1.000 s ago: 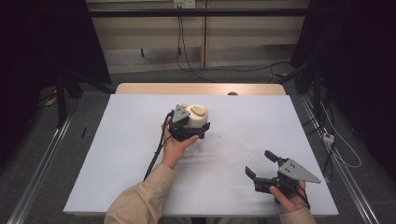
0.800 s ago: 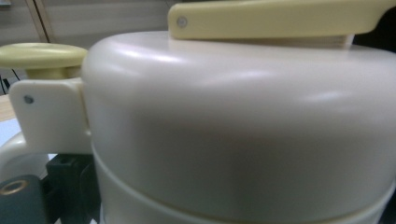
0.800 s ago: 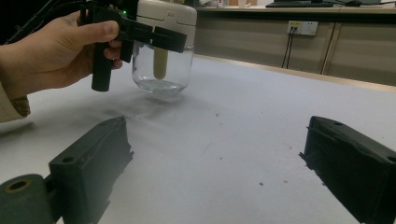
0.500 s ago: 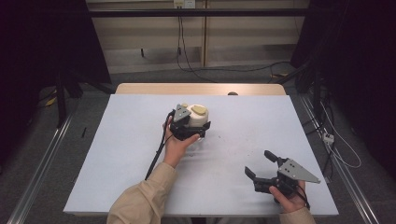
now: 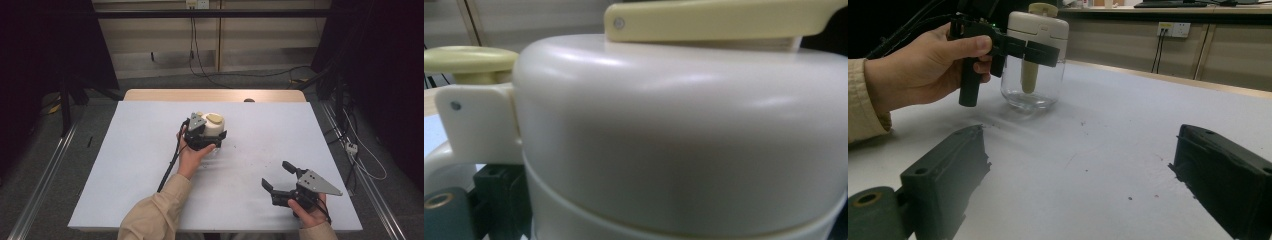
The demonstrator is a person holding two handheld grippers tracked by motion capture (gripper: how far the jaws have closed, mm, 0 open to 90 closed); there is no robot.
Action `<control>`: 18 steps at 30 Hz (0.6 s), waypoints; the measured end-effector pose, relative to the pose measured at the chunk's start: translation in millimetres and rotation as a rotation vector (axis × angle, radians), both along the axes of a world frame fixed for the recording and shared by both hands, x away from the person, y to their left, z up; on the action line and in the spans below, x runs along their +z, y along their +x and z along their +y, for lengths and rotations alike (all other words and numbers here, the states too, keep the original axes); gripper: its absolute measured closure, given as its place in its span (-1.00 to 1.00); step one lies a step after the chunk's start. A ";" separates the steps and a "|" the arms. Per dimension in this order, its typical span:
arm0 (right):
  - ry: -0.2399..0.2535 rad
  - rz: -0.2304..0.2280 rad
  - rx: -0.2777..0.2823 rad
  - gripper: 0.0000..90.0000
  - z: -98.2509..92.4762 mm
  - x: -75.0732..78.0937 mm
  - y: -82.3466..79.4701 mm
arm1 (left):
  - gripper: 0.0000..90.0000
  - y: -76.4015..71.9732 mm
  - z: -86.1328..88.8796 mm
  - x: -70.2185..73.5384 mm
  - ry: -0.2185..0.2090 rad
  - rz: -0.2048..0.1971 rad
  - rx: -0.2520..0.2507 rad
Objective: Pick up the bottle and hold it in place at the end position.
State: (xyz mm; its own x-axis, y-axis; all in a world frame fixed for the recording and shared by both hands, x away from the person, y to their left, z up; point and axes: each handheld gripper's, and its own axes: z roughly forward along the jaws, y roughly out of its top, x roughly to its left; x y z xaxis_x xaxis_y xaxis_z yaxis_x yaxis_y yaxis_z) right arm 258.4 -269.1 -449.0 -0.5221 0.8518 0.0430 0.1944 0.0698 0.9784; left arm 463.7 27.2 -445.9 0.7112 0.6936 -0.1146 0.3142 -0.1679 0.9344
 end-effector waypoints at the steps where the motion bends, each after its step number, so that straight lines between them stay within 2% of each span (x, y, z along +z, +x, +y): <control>1: -0.001 0.000 0.000 -0.87 0.0 -0.1 0.2 | -0.88 -0.1 -0.8 -0.7 -0.003 0.002 0.001; 10: -0.002 0.004 0.001 -0.87 1.6 -0.6 1.4 | -0.87 1.0 -4.2 -2.7 0.005 -0.008 -0.005; 18: -0.006 0.011 0.006 -0.87 3.4 -1.8 2.7 | -0.87 3.5 -4.2 -4.7 -0.007 -0.022 0.005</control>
